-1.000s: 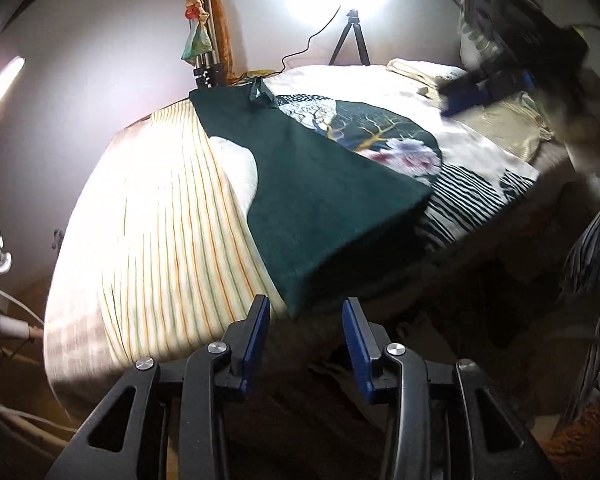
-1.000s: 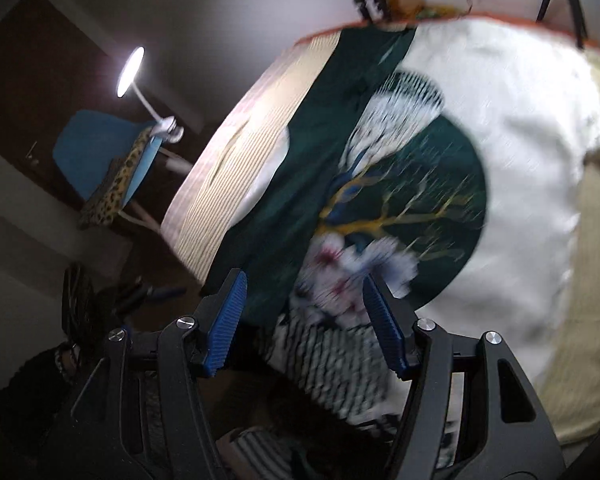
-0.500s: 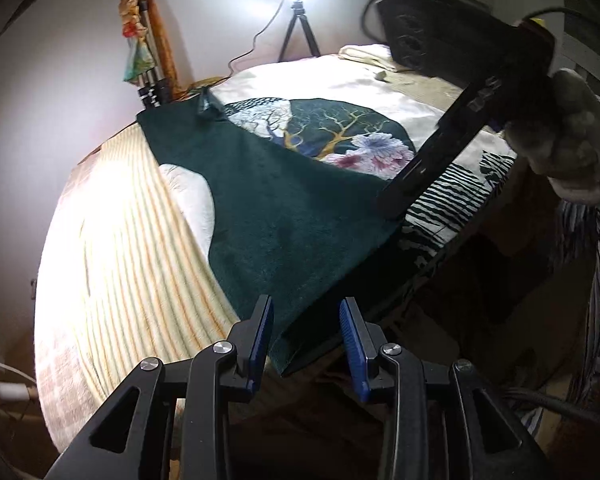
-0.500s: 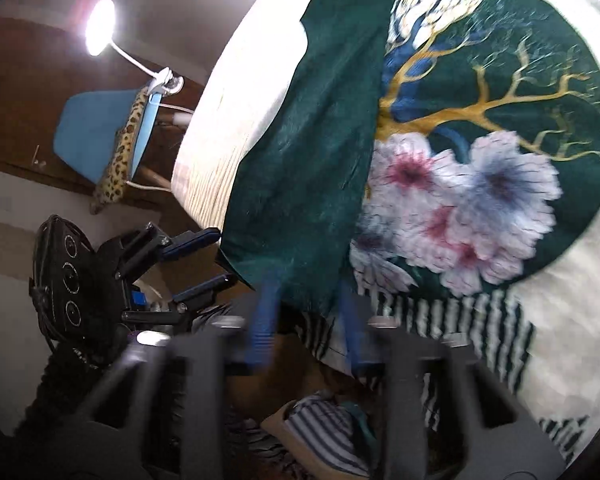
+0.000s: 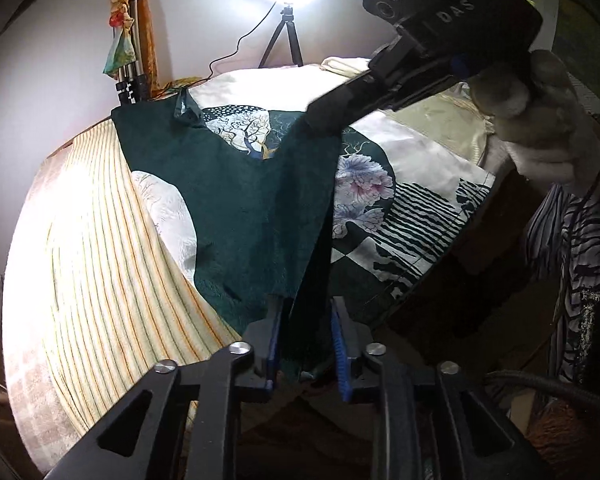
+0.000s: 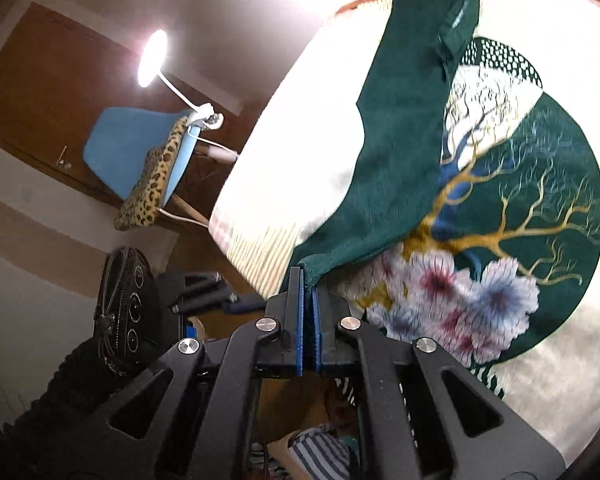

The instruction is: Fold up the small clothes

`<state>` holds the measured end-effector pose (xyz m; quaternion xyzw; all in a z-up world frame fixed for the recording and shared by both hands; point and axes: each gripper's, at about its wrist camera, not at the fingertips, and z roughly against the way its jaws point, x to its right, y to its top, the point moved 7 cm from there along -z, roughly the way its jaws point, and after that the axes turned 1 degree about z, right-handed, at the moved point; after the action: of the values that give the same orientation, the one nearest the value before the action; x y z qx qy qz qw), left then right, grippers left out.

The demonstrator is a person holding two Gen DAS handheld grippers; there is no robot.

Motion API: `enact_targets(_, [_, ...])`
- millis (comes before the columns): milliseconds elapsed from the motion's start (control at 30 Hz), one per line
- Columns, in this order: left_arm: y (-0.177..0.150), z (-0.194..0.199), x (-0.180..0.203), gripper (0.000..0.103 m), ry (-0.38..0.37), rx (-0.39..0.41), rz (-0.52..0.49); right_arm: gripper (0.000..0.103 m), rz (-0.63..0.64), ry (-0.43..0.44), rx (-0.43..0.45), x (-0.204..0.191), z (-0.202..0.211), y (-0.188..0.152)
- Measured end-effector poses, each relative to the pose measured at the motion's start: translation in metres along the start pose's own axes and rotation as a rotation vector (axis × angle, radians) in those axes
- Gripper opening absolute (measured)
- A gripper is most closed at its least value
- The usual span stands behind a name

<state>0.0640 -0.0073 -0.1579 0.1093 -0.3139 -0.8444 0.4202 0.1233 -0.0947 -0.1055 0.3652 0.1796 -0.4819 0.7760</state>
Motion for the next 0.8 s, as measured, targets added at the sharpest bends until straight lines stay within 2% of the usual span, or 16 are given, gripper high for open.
enact_targets(67, [-0.003, 0.001, 0.003, 0.005, 0.005, 0.000, -0.011, 0.005, -0.002, 0.002, 0.002, -0.001, -0.001, 0.004])
enact_targets(100, [-0.004, 0.002, 0.004, 0.000, 0.030, -0.002, -0.020, 0.005, -0.002, 0.001, 0.001, -0.001, -0.002, 0.005])
enact_targets(133, [-0.005, 0.002, 0.003, 0.000, 0.058, -0.003, -0.027, 0.005, -0.001, -0.001, -0.001, -0.003, -0.005, 0.006])
enact_targets(233, [-0.008, 0.015, -0.001, 0.000, 0.202, 0.019, -0.043, 0.005, -0.003, 0.003, -0.008, -0.007, -0.009, 0.005])
enact_targets(300, [-0.011, 0.025, -0.005, 0.000, 0.251, 0.032, -0.028, 0.005, -0.006, 0.012, -0.012, -0.010, -0.011, 0.002])
enact_targets(367, [-0.015, 0.036, -0.009, 0.000, 0.293, 0.041, 0.003, 0.005, -0.003, 0.024, -0.017, -0.015, -0.012, -0.001])
enact_targets(500, [-0.022, 0.045, -0.011, 0.000, 0.326, 0.033, 0.043, 0.005, 0.002, 0.041, -0.037, -0.019, -0.014, -0.012])
enact_targets(600, [-0.036, 0.034, -0.006, 0.000, 0.343, -0.031, 0.023, 0.005, -0.012, 0.028, -0.070, -0.012, -0.020, -0.026])
enact_targets(667, [-0.051, 0.019, -0.002, 0.006, 0.301, -0.118, 0.017, 0.005, -0.042, 0.021, -0.102, -0.003, -0.025, -0.037])
enact_targets(700, [-0.057, 0.014, 0.000, 0.024, 0.280, -0.154, 0.019, 0.005, -0.053, -0.003, -0.116, 0.004, -0.027, -0.045])
enact_targets(733, [-0.064, 0.011, 0.000, 0.028, 0.285, -0.180, 0.018, 0.005, -0.054, -0.050, -0.126, 0.013, -0.028, -0.051])
enact_targets(800, [-0.070, 0.014, -0.001, 0.027, 0.304, -0.171, 0.029, 0.007, -0.079, -0.106, -0.158, 0.029, -0.028, -0.061])
